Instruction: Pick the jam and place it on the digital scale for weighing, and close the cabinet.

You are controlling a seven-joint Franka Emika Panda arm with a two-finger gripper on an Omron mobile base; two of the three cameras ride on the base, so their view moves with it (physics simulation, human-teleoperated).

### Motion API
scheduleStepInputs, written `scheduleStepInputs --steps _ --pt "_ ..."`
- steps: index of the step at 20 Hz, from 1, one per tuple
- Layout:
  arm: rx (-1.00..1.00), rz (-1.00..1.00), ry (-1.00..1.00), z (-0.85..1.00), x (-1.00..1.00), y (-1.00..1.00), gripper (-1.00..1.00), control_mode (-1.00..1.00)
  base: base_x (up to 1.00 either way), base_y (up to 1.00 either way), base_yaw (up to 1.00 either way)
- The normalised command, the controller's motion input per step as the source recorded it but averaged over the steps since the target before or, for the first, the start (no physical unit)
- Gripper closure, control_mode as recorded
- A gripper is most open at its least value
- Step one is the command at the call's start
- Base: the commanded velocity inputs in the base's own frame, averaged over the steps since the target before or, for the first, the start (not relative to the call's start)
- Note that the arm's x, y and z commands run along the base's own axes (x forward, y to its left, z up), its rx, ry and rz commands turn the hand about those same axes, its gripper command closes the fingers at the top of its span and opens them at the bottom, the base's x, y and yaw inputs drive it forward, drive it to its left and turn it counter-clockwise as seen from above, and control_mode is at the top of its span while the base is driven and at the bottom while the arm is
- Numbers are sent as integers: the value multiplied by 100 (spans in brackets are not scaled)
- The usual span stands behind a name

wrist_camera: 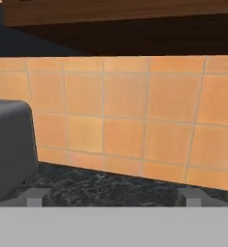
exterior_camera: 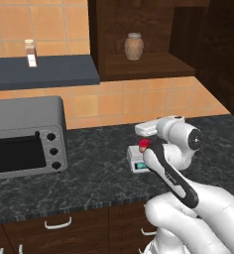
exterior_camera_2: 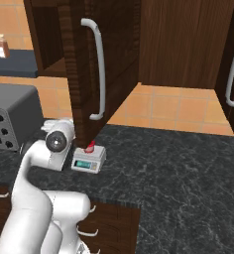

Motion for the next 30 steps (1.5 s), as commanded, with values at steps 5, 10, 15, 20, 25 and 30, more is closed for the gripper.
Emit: scheduleStepInputs --steps 5,10,15,20,25,30 --pt "29 -3 -18 35 -99 5 -100 -100 0 0 0" --pt "28 -8 -26 30 -100 1 -100 -100 0 0 0" --pt "1 -13 -21 8 -100 16 -100 -100 0 0 0" --pt "1 -29 -34 -3 -100 45 -100 -100 0 0 0" --pt "31 -29 -25 -3 -100 -8 -100 -100 0 0 0" --pt "45 -14 -30 -7 -100 -34 -100 -100 0 0 0"
